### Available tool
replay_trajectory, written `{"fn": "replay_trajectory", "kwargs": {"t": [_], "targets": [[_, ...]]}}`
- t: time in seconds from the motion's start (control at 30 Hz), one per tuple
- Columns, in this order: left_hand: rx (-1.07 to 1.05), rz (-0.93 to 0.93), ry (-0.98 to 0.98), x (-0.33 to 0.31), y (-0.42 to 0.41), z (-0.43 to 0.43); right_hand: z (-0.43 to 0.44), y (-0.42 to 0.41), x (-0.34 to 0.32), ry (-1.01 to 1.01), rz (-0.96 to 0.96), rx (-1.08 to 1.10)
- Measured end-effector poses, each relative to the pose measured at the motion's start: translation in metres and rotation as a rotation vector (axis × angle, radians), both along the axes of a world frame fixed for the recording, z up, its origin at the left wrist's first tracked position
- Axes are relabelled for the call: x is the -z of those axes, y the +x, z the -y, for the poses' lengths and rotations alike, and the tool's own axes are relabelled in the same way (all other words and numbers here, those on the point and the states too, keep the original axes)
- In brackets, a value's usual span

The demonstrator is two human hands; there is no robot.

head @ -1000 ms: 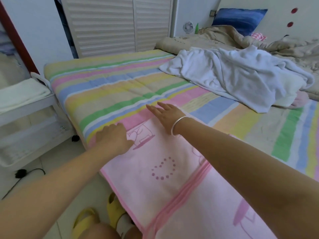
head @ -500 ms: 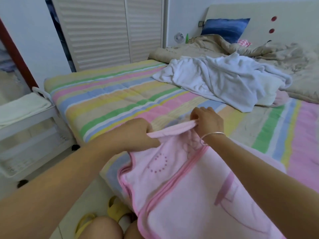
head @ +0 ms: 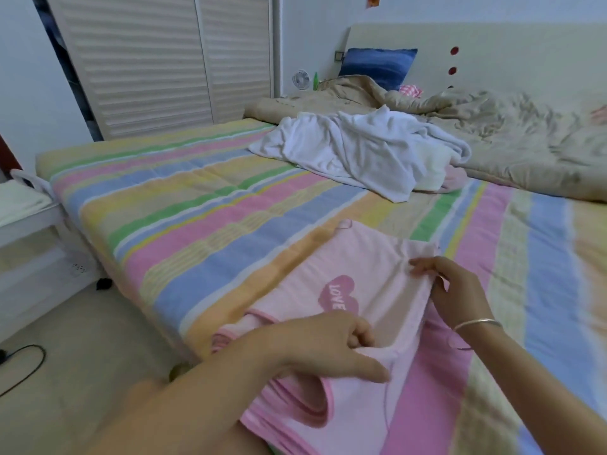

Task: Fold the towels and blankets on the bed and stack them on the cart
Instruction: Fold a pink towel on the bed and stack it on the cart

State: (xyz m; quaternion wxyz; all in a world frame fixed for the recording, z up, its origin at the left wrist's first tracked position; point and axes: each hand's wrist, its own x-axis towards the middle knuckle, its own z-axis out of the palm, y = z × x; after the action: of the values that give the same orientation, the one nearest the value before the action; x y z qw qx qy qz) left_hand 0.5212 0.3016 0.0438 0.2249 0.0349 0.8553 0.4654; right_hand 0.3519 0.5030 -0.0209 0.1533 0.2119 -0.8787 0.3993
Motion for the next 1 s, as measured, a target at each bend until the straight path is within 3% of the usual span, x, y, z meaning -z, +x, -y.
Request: {"fn": "replay_trajectory", "kwargs": {"t": [0.07,0.13,0.23,0.3,0.37,0.47,0.53,0.73,0.87,1.0], "targets": [[-0.003,0.105,0.059,0.009,0.006,-0.002,-0.001,0.004,0.007,-0.065,0.112,0.033],[-0.096,0.035,0.081,0.011,0.007,0.003,0.002,0.006,0.006,-0.128,0.196,0.058],[-0.376,-0.503,-0.221,0.016,-0.005,0.026,0.011,0.005,-0.007,-0.068,0.098,0.116],[-0.421,-0.743,-0.493,0.025,-0.011,0.044,0.020,0.000,-0.009,0.310,-0.034,0.139],[-0.284,-0.666,-0.697,0.043,-0.014,0.055,0.031,-0.002,-0.011,0.620,-0.020,0.097],[-0.106,-0.439,-0.920,0.079,-0.007,0.051,0.053,-0.002,-0.018,0.712,-0.094,-0.101],[-0.085,-0.397,-0.949,0.090,-0.006,0.050,0.070,-0.003,-0.020,0.809,-0.104,-0.217],[-0.053,-0.411,-0.951,0.091,-0.004,0.056,0.127,-0.007,-0.019,0.903,-0.105,-0.272],[-0.045,-0.390,-0.957,0.088,0.002,0.056,0.127,-0.038,-0.001,1.022,0.240,-0.123],[-0.119,-0.396,-0.812,0.084,0.008,0.061,0.107,-0.054,0.009,0.886,0.418,-0.051]]}}
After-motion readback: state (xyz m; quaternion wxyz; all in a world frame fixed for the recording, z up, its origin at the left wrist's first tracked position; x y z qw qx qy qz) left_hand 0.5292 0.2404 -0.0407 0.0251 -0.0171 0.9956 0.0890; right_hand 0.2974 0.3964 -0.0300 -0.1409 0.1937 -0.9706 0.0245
